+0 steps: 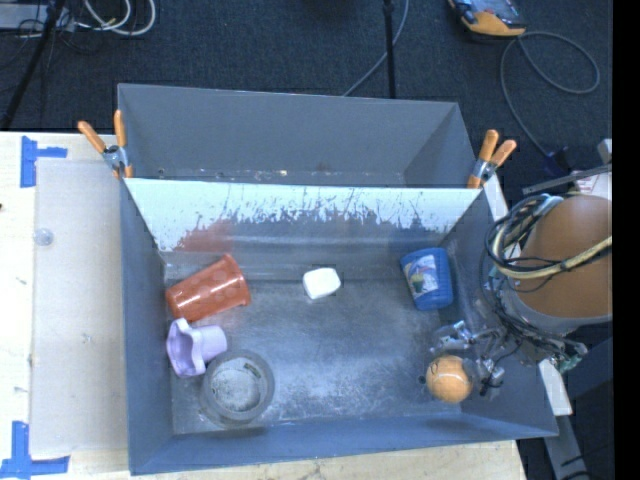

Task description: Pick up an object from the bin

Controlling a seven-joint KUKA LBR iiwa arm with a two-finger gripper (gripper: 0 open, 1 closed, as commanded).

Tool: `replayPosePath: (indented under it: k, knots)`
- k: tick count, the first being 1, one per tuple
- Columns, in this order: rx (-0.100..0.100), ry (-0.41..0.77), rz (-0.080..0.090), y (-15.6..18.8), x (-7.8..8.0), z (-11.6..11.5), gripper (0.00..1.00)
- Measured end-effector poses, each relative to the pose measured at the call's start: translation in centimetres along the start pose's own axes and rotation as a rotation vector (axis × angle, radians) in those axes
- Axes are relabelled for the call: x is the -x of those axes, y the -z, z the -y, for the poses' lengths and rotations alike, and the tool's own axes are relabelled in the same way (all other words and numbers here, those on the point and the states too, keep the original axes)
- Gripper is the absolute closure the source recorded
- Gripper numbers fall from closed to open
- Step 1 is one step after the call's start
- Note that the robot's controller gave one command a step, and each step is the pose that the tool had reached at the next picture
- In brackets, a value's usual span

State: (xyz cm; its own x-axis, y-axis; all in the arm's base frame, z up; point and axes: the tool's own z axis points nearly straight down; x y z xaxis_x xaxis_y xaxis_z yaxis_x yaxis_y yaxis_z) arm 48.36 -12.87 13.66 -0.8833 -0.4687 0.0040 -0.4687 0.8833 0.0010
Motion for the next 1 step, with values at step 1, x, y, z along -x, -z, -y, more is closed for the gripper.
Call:
replayPosePath:
  k: [1]
  knots:
    - [0.003, 0.007, -0.002, 5.10, 0.38, 0.10, 1.00]
